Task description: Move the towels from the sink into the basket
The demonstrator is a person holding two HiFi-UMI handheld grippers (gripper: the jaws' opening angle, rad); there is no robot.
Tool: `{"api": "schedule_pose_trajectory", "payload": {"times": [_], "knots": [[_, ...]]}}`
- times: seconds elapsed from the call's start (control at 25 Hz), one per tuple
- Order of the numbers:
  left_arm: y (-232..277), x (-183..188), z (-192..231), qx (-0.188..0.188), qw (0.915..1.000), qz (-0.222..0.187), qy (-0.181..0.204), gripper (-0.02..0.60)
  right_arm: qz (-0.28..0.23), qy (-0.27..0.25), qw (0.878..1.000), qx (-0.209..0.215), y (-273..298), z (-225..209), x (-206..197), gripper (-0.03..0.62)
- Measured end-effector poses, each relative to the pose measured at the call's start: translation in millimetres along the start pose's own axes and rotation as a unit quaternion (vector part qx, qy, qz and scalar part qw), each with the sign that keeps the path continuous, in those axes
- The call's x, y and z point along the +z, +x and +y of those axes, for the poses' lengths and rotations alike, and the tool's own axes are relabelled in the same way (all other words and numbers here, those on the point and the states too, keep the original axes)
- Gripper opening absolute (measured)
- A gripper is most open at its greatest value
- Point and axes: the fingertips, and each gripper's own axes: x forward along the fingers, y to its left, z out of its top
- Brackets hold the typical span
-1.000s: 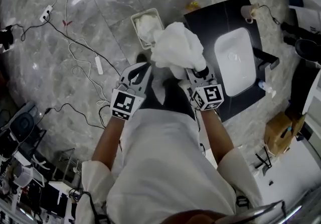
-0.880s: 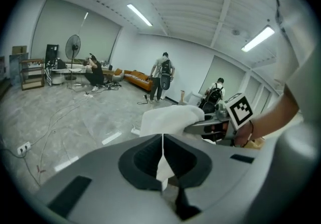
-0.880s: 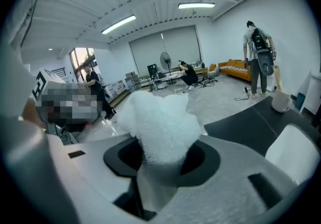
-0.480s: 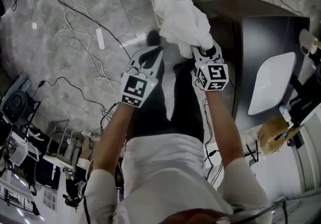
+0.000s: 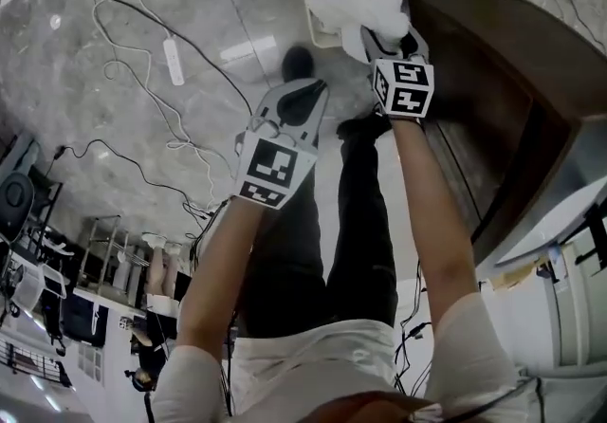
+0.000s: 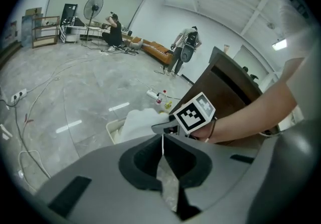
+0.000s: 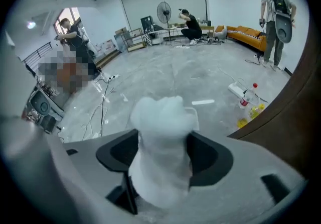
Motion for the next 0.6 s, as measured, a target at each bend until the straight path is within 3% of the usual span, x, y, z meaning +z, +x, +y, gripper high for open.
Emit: {"api": "schedule_pose_trajectory", "payload": {"times": [0.12,0.24,0.6], "knots": [[15.8,-19.8,16.7,0.003,0.9997,0.013,-0.022,0.009,0.036,0.016,0.999,0.012,29.3,3.3,-27.5,0.345],[19.7,-30.6,21.9,0.006,0.9988,0.018,-0.044,0.009,0.045,0.018,0.999,0.020,27.0,8.8,-38.9,0.360],[1.5,-7.9,-6.3,0.000,0.9995,0.013,-0.030,0.009,0.029,-0.025,0.998,0.045,-28.3,19.3,-26.4,0.321]]}}
